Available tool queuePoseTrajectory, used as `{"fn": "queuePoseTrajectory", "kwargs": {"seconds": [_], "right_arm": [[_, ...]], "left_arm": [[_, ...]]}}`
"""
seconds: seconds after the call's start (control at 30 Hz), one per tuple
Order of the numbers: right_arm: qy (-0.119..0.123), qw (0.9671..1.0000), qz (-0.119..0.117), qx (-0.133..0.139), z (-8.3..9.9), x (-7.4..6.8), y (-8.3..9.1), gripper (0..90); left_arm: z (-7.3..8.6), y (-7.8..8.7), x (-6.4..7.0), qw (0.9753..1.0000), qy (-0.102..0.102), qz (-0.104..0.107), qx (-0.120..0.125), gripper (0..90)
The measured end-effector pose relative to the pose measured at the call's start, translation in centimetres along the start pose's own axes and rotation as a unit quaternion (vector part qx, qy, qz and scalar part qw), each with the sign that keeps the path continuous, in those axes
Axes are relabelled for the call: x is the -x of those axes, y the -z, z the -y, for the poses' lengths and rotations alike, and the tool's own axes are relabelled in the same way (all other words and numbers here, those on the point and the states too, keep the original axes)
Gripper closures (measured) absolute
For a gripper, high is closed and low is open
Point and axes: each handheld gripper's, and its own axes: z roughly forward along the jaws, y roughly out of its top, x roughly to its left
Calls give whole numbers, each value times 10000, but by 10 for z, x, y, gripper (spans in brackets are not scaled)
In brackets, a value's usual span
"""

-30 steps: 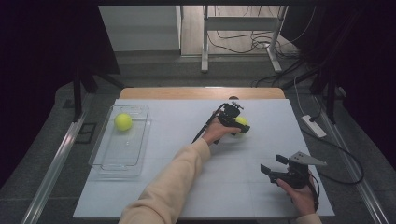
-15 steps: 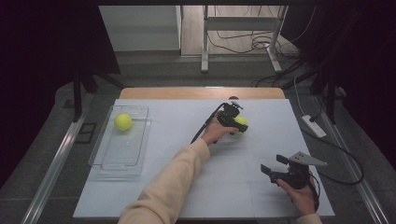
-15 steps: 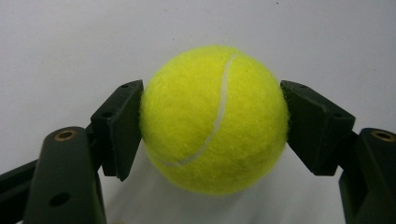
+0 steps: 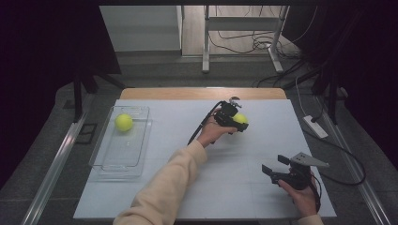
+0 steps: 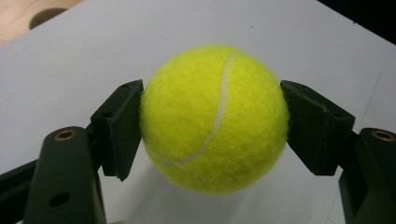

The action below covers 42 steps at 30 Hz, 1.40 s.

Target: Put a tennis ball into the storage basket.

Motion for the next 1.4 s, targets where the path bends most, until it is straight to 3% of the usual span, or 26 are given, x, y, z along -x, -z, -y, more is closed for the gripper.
{"fn": "queuePoseTrajectory", "kwargs": {"seconds": [0.47, 1.1, 1.4], "right_arm": [[38, 10000, -10, -13, -1, -2, -1, 150], [77, 10000, -21, -49, -1, -4, -2, 149], [92, 9999, -30, -37, -2, -6, -2, 149]], "left_arm": [[14, 36, -5, 9997, 31, -61, 243, 271], [28, 65, -5, 9993, -29, -183, 322, 270], [31, 87, -6, 9984, 2, -228, 510, 270]]}}
